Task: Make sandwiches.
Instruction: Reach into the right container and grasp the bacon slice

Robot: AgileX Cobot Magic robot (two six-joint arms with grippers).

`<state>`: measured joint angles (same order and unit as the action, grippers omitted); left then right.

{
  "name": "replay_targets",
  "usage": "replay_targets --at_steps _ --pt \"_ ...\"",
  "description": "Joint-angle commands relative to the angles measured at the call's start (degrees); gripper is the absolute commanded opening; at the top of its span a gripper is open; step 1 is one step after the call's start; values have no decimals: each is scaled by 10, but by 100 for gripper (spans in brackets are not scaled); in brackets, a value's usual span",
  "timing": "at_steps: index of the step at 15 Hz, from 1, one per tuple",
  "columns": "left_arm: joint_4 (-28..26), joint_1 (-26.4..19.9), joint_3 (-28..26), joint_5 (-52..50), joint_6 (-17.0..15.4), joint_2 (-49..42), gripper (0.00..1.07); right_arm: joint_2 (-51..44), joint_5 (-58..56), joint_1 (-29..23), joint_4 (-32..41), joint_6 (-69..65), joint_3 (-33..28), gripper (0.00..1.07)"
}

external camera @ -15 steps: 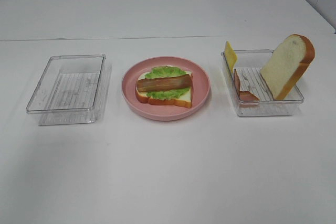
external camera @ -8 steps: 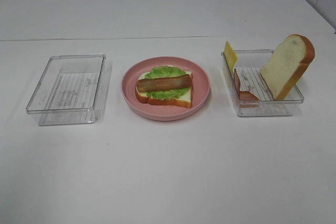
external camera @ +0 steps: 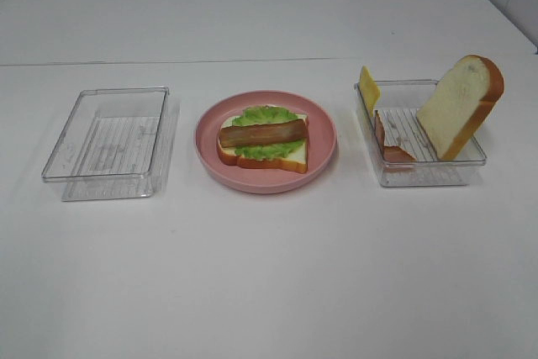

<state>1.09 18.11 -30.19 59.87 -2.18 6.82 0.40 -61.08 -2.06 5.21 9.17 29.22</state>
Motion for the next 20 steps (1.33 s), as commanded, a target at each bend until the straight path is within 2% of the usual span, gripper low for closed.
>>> replay_targets --at_steps 1,2,4,6,9,10,11,13,17,20 --pt "-1 -2 11 -4 26 -49 76 25 30 1 -6 -14 10 85" --pt "-24 -2 13 -1 38 -87 76 92 83 1 -1 -47 13 85" --pt "-48 -2 14 3 38 -84 76 180 124 1 2 -56 14 85" --pt "-52 -2 17 2 52 -84 76 265 155 1 5 -56 16 85" --pt "-52 -2 17 2 53 -84 76 439 159 1 15 -56 67 85" --pt "-52 -2 17 2 53 -84 76 469 159 1 18 -56 77 85" --pt "-52 -2 17 2 64 -84 76 575 155 0 38 -52 138 85" --pt "-52 -2 17 2 63 -84 76 646 135 0 67 -37 193 84" --pt "-52 -2 17 2 63 -84 76 816 36 -1 151 23 343 82" --pt "-52 -2 17 2 63 -84 76 909 -10 -1 153 23 433 76"
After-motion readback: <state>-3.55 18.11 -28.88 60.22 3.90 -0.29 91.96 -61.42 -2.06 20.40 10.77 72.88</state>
